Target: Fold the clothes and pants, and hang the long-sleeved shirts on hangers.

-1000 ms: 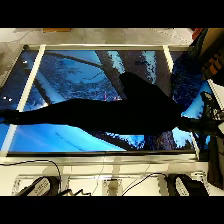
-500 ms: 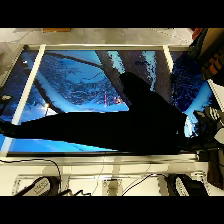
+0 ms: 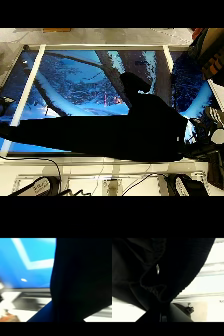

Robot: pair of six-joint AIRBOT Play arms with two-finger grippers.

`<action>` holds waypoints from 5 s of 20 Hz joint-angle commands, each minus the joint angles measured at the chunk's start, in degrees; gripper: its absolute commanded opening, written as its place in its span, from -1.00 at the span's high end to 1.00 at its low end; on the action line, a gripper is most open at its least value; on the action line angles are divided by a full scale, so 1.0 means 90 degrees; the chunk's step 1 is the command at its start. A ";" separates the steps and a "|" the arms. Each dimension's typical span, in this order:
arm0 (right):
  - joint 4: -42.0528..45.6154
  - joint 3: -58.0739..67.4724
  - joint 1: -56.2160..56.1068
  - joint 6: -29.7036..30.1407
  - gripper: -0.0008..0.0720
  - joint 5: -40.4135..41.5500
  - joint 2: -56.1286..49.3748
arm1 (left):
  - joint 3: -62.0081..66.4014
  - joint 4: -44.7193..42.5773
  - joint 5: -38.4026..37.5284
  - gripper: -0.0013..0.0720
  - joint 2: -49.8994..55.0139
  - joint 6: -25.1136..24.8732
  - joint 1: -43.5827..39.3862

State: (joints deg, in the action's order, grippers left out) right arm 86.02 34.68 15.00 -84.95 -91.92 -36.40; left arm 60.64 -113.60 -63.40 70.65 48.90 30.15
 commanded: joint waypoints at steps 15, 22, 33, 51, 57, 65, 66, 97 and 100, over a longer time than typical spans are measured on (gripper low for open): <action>0.0017 -0.0012 0.0000 -0.0002 0.94 0.0044 -0.0002 | -0.1722 0.0027 0.0661 0.95 -0.0743 0.1472 0.1292; 0.0022 -0.0012 0.0000 -0.0005 -0.70 0.0044 -0.0002 | -0.2130 -0.0049 0.1163 -0.83 -0.0546 0.1025 0.1627; 0.0500 0.0381 0.0765 -0.1134 -0.51 0.4182 -0.0508 | -0.0843 0.0614 0.1868 0.04 -0.0624 0.3072 0.0831; -0.5034 0.1401 0.3565 0.3240 -0.64 0.4877 -0.5389 | -0.0180 0.6479 0.3138 -0.57 0.0646 0.3065 -0.4170; -0.4796 0.1727 0.3143 0.3264 -0.51 0.4303 -0.5918 | 0.1904 0.7091 0.2776 -0.57 0.2720 0.2975 -0.5306; -0.4522 0.1729 0.2548 0.3813 0.94 0.4381 -0.6008 | 0.3364 0.8563 0.3395 -0.57 0.4337 0.2875 -0.6154; -0.4524 0.1729 0.2548 0.3813 0.94 0.4381 -0.6008 | 0.3655 0.8517 0.3434 -0.57 0.4524 0.2654 -0.6278; -0.4629 0.1727 0.2552 0.3662 0.94 0.4296 -0.6008 | 0.5374 0.7147 0.3997 0.94 0.4427 0.4231 -0.5897; -0.4626 0.1729 0.2552 0.3665 0.94 0.4014 -0.6006 | 0.5367 0.6934 0.2948 0.92 0.4401 0.4231 -0.5710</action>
State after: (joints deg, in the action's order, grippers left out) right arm 44.14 50.17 37.95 -51.83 -53.06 -90.48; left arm 108.97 -49.93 -30.26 111.50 87.02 -23.09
